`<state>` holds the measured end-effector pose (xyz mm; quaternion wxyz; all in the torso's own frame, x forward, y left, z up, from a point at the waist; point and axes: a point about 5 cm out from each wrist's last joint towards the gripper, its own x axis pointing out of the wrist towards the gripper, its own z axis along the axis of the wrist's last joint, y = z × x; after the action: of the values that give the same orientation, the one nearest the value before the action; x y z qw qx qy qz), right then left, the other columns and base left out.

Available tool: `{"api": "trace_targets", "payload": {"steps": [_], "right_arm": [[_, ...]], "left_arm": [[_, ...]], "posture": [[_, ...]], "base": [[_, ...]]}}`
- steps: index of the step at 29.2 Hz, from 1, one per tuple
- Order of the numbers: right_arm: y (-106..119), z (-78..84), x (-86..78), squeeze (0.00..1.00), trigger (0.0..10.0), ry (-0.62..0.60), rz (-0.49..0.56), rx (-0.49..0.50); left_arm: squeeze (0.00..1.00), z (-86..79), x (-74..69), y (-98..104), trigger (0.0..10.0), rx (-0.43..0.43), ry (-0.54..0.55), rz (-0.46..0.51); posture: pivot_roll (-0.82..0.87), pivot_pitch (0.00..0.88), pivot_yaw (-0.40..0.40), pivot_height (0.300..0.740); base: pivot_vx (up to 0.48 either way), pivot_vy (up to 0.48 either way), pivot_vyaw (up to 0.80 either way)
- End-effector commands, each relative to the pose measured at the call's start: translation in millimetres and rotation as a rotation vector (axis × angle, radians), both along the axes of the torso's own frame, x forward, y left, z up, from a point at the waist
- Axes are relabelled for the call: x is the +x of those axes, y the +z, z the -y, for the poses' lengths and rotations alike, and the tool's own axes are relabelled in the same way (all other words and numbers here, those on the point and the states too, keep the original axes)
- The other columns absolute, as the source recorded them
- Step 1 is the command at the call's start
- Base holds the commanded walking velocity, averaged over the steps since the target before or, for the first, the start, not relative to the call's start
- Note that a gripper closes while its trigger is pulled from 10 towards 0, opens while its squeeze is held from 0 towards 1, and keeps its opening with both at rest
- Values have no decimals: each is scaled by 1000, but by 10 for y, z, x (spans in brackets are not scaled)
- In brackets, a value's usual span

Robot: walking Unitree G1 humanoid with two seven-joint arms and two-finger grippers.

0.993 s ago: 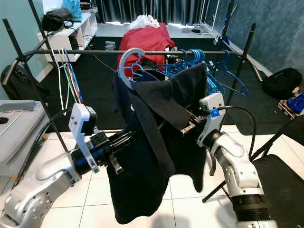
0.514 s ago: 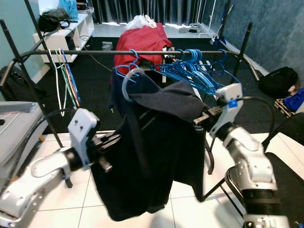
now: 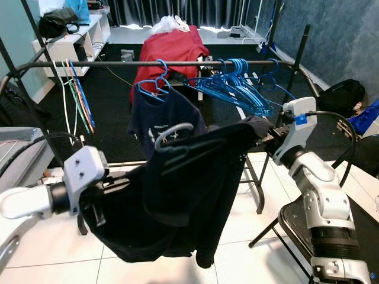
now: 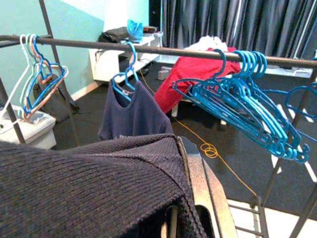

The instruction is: Hang hanger

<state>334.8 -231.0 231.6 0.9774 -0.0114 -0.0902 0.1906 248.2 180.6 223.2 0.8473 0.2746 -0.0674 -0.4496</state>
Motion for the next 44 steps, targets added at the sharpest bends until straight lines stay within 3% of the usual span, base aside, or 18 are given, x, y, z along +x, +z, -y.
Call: {"api": "trace_targets", "payload": {"steps": [1, 9, 12, 17, 20, 24, 26, 27, 29, 31, 33, 37, 38, 39, 40, 41, 42, 44], "right_arm": [[64, 260, -15, 0, 0, -128, 11, 14], [-11, 365, -9, 0, 0, -191, -22, 11], [-21, 374, -10, 0, 0, -195, -25, 10], [-91, 356, -5, 0, 0, -189, -55, 14], [-91, 356, -5, 0, 0, -189, -55, 14], [-173, 226, 5, 0, 0, -140, -84, 42], [-292, 24, -5, 0, 0, -63, -122, 63], [-292, 24, -5, 0, 0, -63, -122, 63], [-441, -196, -24, 0, 0, 7, -169, 67], [-489, -266, -32, 0, 0, 27, -183, 66], [-532, -339, -37, 0, 0, 46, -197, 71], [-585, -467, -54, 0, 0, 86, -206, 50], [-615, -511, -67, 0, 10000, 110, -217, 46], [-655, -527, -91, 302, 10000, 131, -220, 1], [-702, -522, -128, 1000, 10000, 164, -231, -46], [-702, -522, -128, 1000, 10000, 164, -231, -46], [-735, -517, -155, 1000, 10000, 187, -239, -78], [-735, -517, -155, 1000, 10000, 187, -239, -78]], "left_arm": [[0, -93, -36, 90, 10000, 26, -16, 23], [0, -142, -208, 239, 10000, -12, -194, 28], [0, -144, -227, 256, 10000, -27, -214, 28], [0, -164, -258, 385, 10000, -162, -264, 67], [0, -164, -258, 385, 10000, -162, -264, 67], [0, -102, -206, 432, 10000, -287, -262, 100], [0, -23, -101, 450, 10000, -440, -225, 130], [0, -23, -101, 450, 10000, -440, -225, 130], [0, 30, 14, 491, 10000, -620, -171, 153], [0, 42, 49, 506, 10000, -685, -155, 154], [0, 53, 83, 504, 10000, -720, -141, 153], [0, 88, 136, 436, 10000, -670, -118, 140], [0, 91, 163, 375, 10000, -578, -101, 124], [0, 62, 184, 302, 10000, -440, -77, 121], [0, -8, 214, 222, 10000, -272, -34, 121], [0, -8, 214, 222, 10000, -272, -34, 121], [0, -63, 231, 170, 10000, -157, -7, 121], [0, -63, 231, 170, 10000, -157, -7, 121]], "posture": [[-32, 31, -61, 740], [-41, 35, -61, 740], [-41, 35, -61, 740], [-39, 44, -64, 740], [-39, 44, -64, 740], [-40, 44, -64, 740], [-41, 31, -62, 740], [-41, 31, -62, 740], [-38, 18, -59, 740], [-38, 18, -59, 740], [-38, 10, -58, 740], [-38, 6, -57, 740], [-33, 5, -55, 740], [-31, 6, -54, 740], [-31, 6, -54, 740], [-31, 6, -54, 740], [-31, 6, -54, 740], [-31, 6, -54, 740]], "base": [[0, 0, 0], [0, 0, 0], [0, 0, 0], [0, 0, 0], [0, 0, 0], [0, 0, 0], [0, 0, 0], [0, 0, 0], [0, 0, 0], [0, 0, 0], [0, 0, 0], [0, 0, 0], [0, 0, 0], [0, 0, 0], [0, 0, 0], [0, 0, 0], [0, 0, 0], [0, 0, 0]]}}
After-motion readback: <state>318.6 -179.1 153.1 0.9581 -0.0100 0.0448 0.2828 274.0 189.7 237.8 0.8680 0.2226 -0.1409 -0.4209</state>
